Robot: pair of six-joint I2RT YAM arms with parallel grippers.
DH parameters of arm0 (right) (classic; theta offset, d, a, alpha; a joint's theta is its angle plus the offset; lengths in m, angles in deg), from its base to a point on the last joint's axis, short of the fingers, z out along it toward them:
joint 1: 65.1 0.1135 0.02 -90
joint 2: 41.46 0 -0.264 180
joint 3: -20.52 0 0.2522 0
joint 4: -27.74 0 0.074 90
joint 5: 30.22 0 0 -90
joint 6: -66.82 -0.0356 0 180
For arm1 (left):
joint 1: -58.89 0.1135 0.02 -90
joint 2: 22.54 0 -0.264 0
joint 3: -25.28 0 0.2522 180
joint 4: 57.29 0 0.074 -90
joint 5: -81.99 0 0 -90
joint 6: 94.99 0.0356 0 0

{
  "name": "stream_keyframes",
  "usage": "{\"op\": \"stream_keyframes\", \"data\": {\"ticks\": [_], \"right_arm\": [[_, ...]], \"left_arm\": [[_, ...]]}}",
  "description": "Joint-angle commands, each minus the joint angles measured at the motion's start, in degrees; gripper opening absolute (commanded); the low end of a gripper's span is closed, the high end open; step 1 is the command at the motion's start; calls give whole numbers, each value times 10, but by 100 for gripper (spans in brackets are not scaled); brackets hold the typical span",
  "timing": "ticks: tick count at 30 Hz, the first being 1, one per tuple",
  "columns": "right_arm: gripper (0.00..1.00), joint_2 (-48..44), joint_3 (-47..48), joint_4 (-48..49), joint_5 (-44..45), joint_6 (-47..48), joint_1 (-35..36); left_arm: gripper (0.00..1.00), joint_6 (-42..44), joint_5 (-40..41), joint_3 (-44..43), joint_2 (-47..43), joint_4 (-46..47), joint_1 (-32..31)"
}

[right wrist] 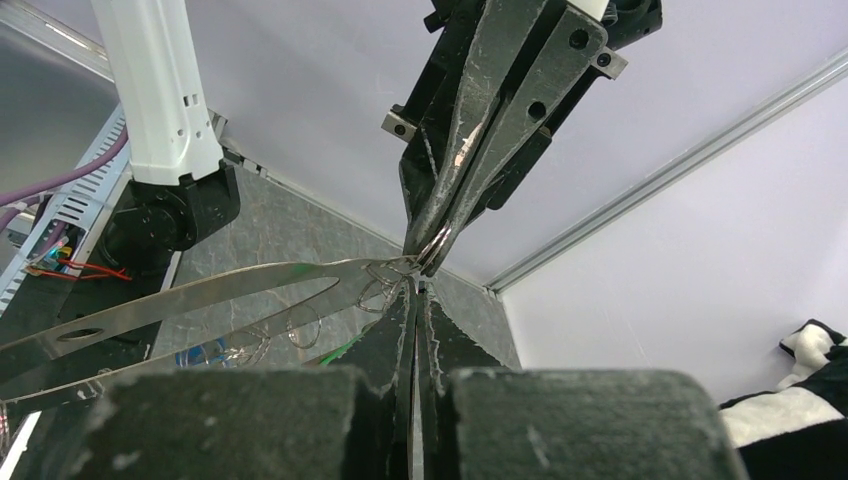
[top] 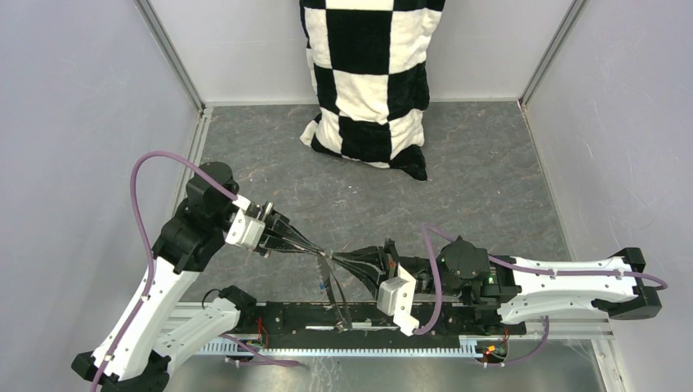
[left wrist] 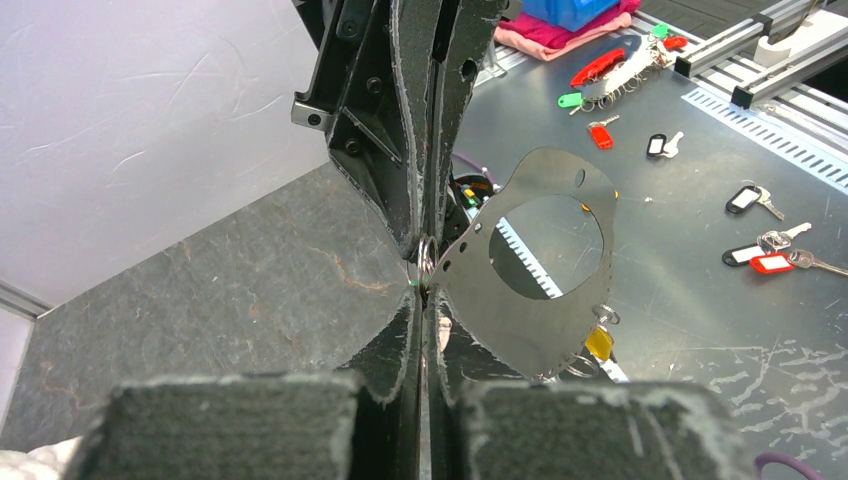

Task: Put the keys on the keyring

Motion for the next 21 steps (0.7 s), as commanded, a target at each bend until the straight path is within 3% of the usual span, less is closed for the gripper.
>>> {"op": "stream_keyframes", "data": {"ticks": [1, 21], "right_arm": [[0, -1, 8, 16, 0, 2, 5], [0, 10, 17, 40, -10, -1, 7]], "left_arm": [[2, -20, -19, -19, -6, 18, -1], [2, -11, -3, -13, -14, 19, -2]]}}
